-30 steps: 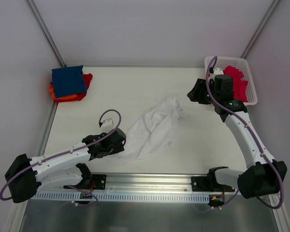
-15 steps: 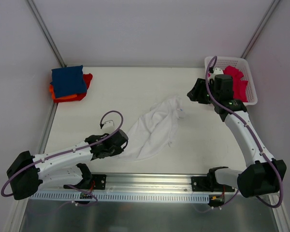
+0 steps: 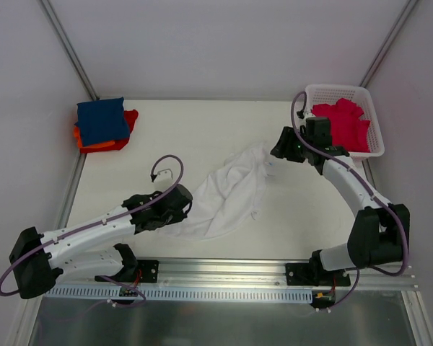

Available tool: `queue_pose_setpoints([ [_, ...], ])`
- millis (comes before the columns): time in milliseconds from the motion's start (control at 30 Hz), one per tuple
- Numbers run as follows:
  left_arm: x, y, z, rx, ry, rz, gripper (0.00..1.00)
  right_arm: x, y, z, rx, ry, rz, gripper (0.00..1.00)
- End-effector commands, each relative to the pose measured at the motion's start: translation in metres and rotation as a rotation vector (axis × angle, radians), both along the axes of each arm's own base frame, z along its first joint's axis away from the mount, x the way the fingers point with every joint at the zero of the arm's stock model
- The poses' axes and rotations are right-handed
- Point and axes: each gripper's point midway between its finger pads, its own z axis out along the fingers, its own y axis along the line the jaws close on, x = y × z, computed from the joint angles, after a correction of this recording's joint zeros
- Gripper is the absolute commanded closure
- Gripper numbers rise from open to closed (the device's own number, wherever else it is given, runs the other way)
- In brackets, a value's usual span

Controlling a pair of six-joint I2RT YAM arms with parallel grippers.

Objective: Fold and stack the t-shirts
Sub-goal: Flatten the tshirt out

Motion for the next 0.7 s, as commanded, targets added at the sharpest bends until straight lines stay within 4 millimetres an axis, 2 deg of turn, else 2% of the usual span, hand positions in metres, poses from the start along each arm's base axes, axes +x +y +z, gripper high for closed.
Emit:
queue_pose_setpoints([
  [0, 0.017, -0.001, 0.048, 0.005, -0.129, -0.028, 1.00, 0.007, 0.012, -0.010, 0.045, 0.006, 0.029, 0.46],
  [33, 0.022, -0.003, 0.066, 0.002, -0.162, -0.043, 1.00, 0.007, 0.013, -0.013, 0.046, 0.015, 0.030, 0.45],
  [100, 0.028, -0.004, 0.087, 0.004, -0.204, -0.056, 1.00, 0.008, 0.017, -0.024, 0.044, 0.037, 0.037, 0.45],
  [133, 0.033, -0.006, 0.108, 0.003, -0.253, -0.074, 1.00, 0.008, 0.018, -0.028, 0.045, 0.048, 0.040, 0.45],
  [200, 0.038, -0.005, 0.131, -0.005, -0.305, -0.089, 1.00, 0.008, 0.023, -0.039, 0.044, 0.076, 0.056, 0.45],
  [233, 0.042, -0.004, 0.150, -0.008, -0.350, -0.098, 1.00, 0.008, 0.024, -0.043, 0.042, 0.087, 0.059, 0.46],
  [300, 0.043, 0.000, 0.172, -0.020, -0.402, -0.105, 1.00, 0.009, 0.028, -0.053, 0.035, 0.111, 0.071, 0.45],
  [333, 0.045, 0.003, 0.191, -0.023, -0.444, -0.108, 1.00, 0.008, 0.030, -0.057, 0.032, 0.121, 0.075, 0.46],
  [400, 0.045, 0.009, 0.212, -0.033, -0.492, -0.107, 1.00, 0.009, 0.032, -0.064, 0.028, 0.138, 0.081, 0.46],
  [433, 0.046, 0.012, 0.229, -0.037, -0.529, -0.116, 1.00, 0.009, 0.033, -0.065, 0.027, 0.141, 0.081, 0.46],
  [533, 0.046, 0.021, 0.261, -0.041, -0.600, -0.121, 1.00, 0.009, 0.037, -0.068, 0.029, 0.143, 0.087, 0.46],
  [600, 0.044, 0.024, 0.275, -0.048, -0.630, -0.127, 1.00, 0.010, 0.041, -0.067, 0.031, 0.137, 0.092, 0.46],
  [667, 0.044, 0.027, 0.277, -0.048, -0.638, -0.121, 1.00, 0.011, 0.044, -0.066, 0.025, 0.131, 0.099, 0.46],
])
